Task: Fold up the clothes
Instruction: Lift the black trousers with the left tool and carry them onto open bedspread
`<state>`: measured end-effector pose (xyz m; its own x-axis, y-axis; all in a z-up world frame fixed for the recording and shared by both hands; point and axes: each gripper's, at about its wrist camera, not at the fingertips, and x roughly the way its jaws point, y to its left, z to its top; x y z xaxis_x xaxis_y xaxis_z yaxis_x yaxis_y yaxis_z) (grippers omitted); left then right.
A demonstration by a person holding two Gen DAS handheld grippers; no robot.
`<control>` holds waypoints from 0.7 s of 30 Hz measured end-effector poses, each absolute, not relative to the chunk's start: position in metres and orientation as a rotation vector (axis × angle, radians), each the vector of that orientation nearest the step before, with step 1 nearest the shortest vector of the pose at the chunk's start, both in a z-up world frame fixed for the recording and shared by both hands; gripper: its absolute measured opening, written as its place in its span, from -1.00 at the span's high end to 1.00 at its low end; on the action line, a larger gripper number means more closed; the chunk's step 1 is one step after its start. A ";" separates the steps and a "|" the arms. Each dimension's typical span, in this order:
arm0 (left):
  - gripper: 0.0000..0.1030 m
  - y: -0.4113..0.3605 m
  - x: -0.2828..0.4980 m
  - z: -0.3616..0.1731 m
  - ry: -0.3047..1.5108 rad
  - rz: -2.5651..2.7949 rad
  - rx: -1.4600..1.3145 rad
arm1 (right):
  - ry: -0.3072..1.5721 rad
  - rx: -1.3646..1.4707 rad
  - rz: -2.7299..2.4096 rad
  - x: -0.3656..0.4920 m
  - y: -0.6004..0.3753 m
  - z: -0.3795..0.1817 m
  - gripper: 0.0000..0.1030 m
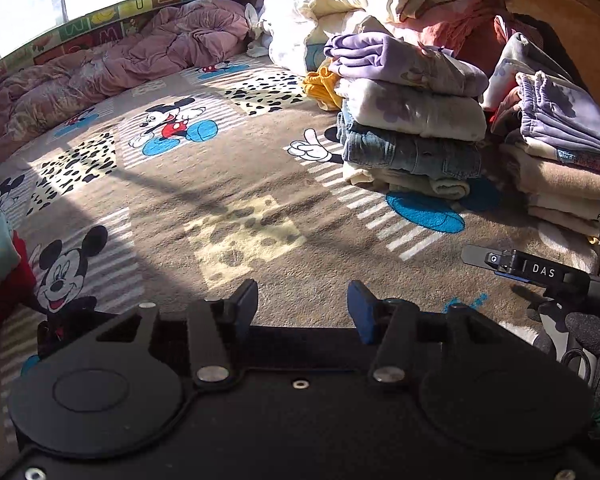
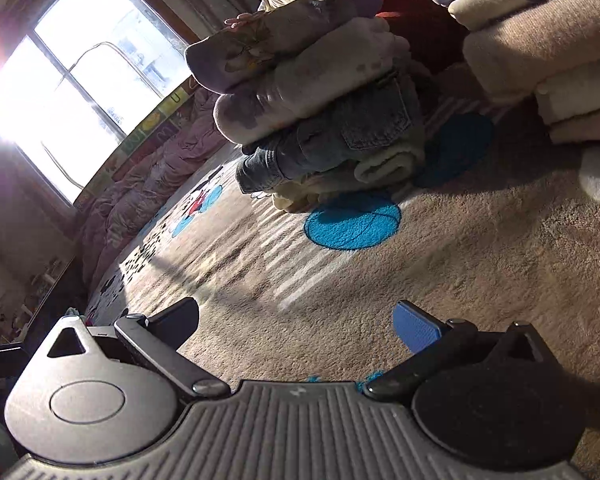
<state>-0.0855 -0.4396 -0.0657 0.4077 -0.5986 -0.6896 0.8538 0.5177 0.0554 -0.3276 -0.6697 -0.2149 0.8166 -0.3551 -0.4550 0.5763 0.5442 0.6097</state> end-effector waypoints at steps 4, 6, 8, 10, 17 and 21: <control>0.02 -0.402 -0.035 -0.056 0.658 -0.772 0.381 | 0.324 0.769 -0.478 -0.304 -0.652 -0.207 -0.99; 0.02 -0.378 -0.006 -0.053 0.664 -0.667 0.344 | 0.347 0.747 -0.428 -0.290 -0.642 -0.205 -0.99; 0.02 -0.355 0.020 -0.052 0.673 -0.571 0.314 | 0.368 0.730 -0.379 -0.276 -0.631 -0.204 -0.99; 0.02 -0.338 0.038 -0.056 0.685 -0.502 0.312 | 0.389 0.700 -0.324 -0.261 -0.617 -0.204 -0.99; 0.02 -0.308 0.077 -0.109 0.766 -0.397 0.457 | 0.401 0.431 -0.188 -0.210 -0.547 -0.203 -0.99; 0.02 -0.306 0.087 -0.125 0.809 -0.433 0.470 | 0.454 0.312 -0.133 -0.186 -0.514 -0.208 -0.99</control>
